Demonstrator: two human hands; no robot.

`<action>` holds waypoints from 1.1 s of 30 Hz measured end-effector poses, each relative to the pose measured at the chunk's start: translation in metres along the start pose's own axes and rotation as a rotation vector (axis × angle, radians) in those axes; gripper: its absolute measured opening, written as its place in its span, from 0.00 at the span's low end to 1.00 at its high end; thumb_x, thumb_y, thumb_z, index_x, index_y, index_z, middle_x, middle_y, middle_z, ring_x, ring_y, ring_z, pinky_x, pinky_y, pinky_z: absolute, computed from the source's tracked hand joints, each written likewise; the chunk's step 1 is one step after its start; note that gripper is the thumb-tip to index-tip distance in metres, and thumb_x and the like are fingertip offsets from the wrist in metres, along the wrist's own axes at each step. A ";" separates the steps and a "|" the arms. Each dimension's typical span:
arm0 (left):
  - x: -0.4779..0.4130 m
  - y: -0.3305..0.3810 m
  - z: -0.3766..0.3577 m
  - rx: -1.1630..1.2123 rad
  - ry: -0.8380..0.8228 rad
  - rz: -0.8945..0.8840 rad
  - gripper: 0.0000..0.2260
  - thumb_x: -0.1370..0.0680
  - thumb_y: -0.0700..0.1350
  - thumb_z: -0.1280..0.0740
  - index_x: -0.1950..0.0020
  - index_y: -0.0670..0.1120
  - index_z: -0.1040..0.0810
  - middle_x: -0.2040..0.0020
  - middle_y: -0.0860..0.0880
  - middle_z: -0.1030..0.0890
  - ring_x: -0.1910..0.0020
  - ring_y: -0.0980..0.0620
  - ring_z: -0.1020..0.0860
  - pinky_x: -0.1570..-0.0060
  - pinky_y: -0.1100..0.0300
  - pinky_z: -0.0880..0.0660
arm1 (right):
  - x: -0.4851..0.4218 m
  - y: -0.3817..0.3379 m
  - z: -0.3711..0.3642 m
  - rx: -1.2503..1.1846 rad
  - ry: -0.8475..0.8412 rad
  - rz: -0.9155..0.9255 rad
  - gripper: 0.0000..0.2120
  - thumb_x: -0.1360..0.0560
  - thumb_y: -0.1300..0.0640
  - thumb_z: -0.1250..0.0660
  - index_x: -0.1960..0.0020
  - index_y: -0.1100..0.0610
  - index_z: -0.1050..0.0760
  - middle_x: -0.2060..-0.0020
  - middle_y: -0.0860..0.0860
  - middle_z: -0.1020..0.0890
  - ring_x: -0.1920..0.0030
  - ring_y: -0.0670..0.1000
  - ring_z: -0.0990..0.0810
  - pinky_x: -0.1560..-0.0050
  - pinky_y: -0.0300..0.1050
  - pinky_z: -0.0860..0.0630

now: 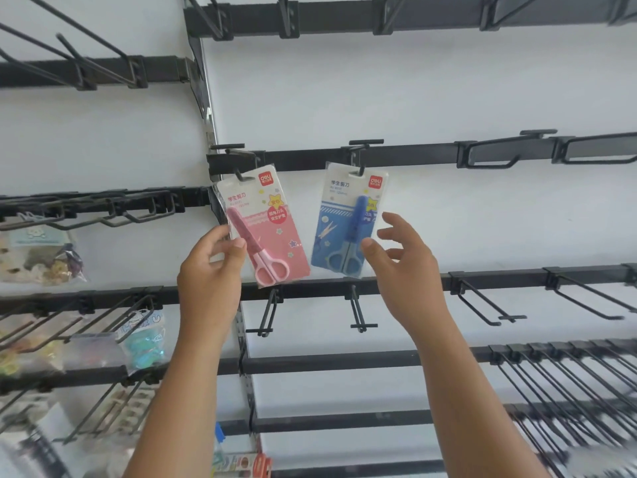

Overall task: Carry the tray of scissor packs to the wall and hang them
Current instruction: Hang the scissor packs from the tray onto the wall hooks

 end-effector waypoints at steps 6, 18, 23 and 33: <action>0.030 0.024 0.006 -0.373 0.038 -0.148 0.16 0.19 0.51 0.36 0.32 0.48 0.24 0.35 0.51 0.21 0.41 0.48 0.22 0.44 0.53 0.27 | 0.024 -0.022 0.011 0.408 -0.021 0.104 0.22 0.18 0.47 0.38 0.26 0.49 0.32 0.31 0.43 0.25 0.37 0.51 0.23 0.51 0.45 0.30; 0.119 0.024 -0.010 -0.900 -0.086 -0.357 0.14 0.21 0.48 0.34 0.39 0.44 0.19 0.36 0.45 0.20 0.40 0.40 0.23 0.43 0.44 0.27 | 0.093 -0.013 -0.007 0.849 -0.176 0.125 0.18 0.20 0.48 0.42 0.33 0.50 0.26 0.37 0.47 0.22 0.42 0.56 0.23 0.51 0.48 0.32; 0.151 -0.007 -0.002 -0.982 -0.157 -0.282 0.13 0.21 0.49 0.33 0.39 0.45 0.19 0.35 0.45 0.21 0.39 0.39 0.23 0.42 0.44 0.28 | 0.132 -0.003 -0.030 0.876 -0.281 0.143 0.21 0.20 0.48 0.42 0.29 0.50 0.27 0.25 0.51 0.29 0.31 0.58 0.27 0.38 0.54 0.29; 0.165 -0.116 0.035 -1.101 -0.390 -0.178 0.16 0.20 0.52 0.36 0.36 0.47 0.20 0.32 0.46 0.22 0.37 0.38 0.24 0.44 0.43 0.28 | 0.190 0.052 -0.124 0.977 -0.475 0.069 0.20 0.20 0.49 0.41 0.30 0.53 0.25 0.26 0.53 0.28 0.32 0.60 0.26 0.39 0.55 0.29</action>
Point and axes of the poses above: each hand's wrist, its own x-axis away from the middle knuckle, its own z-axis out of the back of the hand, y = z × x, the point moved 9 cm from there along -x, towards the middle knuckle
